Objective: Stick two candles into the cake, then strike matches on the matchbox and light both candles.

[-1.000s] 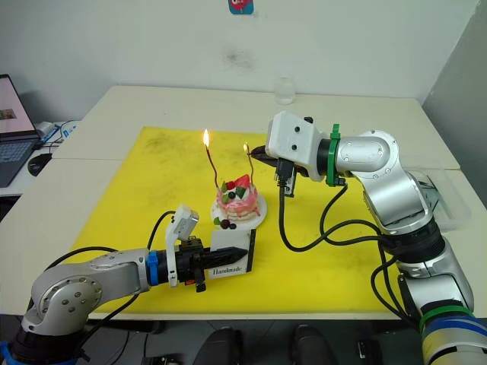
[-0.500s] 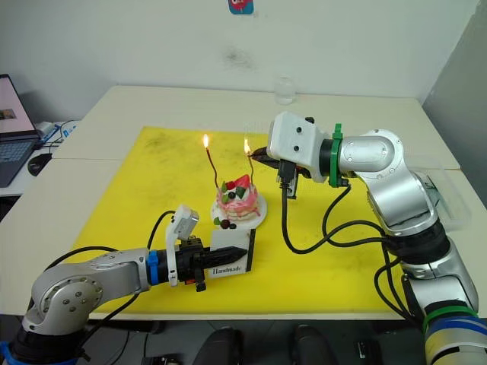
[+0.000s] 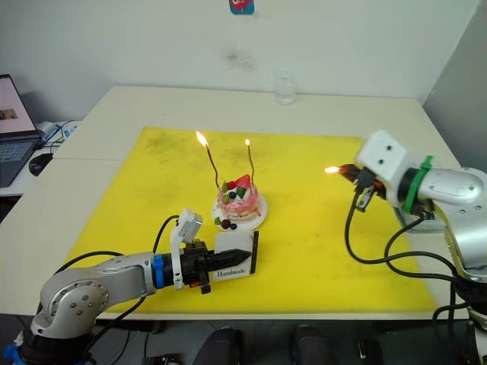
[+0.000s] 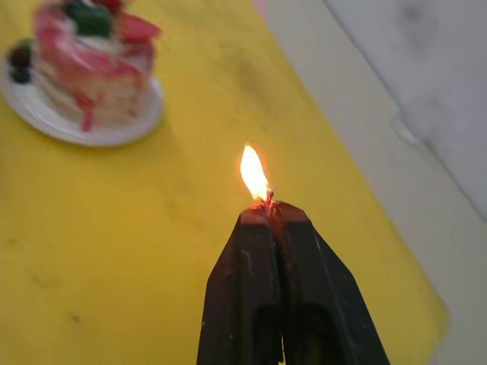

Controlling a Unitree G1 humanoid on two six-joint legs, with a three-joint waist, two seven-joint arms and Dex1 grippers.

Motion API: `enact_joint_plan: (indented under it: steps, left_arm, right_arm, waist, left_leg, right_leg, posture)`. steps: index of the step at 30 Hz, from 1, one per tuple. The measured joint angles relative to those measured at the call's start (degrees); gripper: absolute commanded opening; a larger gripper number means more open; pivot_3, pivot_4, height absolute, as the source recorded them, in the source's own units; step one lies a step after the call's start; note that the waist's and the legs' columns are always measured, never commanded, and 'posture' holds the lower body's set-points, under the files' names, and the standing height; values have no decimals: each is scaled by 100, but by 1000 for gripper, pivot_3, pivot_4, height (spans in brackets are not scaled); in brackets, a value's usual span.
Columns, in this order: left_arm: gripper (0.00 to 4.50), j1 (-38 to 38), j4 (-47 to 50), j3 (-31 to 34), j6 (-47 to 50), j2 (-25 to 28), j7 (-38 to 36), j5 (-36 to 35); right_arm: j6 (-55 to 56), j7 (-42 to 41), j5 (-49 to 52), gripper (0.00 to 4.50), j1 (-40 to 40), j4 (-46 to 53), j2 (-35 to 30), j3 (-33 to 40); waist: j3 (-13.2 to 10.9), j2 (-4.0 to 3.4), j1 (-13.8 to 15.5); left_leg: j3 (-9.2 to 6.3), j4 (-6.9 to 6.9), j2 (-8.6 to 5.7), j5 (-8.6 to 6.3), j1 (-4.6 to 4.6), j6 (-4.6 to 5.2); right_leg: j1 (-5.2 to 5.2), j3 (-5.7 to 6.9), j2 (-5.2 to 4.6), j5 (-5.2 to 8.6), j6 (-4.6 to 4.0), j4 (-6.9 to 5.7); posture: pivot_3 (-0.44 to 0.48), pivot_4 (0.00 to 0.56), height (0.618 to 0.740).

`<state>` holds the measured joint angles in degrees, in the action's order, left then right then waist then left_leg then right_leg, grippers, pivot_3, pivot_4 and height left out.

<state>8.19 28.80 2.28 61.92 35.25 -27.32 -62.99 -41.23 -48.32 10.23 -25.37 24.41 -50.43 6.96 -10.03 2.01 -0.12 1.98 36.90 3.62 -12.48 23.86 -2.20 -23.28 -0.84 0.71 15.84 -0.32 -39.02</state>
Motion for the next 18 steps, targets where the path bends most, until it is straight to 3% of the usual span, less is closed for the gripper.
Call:
enact_joint_plan:
  steps: [8,18]
  left_arm:
    - [0,-30,5,-118,-5,-290,96,46]
    - [0,-213,101,-218,-36,-609,356,123]
  right_arm:
    - [-335,1301,-287,35,331,-1049,252,815]
    - [-575,2054,-293,35,-321,-2966,445,972]
  waist:
    - [0,-1,-36]
    - [-2,-8,-43]
  left_leg:
    - [2,1,-6,0,-2,0]
    - [8,1,-10,0,-2,0]
  right_leg:
    - [-1,-2,13,-1,0,-3]
    - [-1,-10,17,-1,0,-2]
  posture:
    - [0,150,729]
    - [0,150,729]
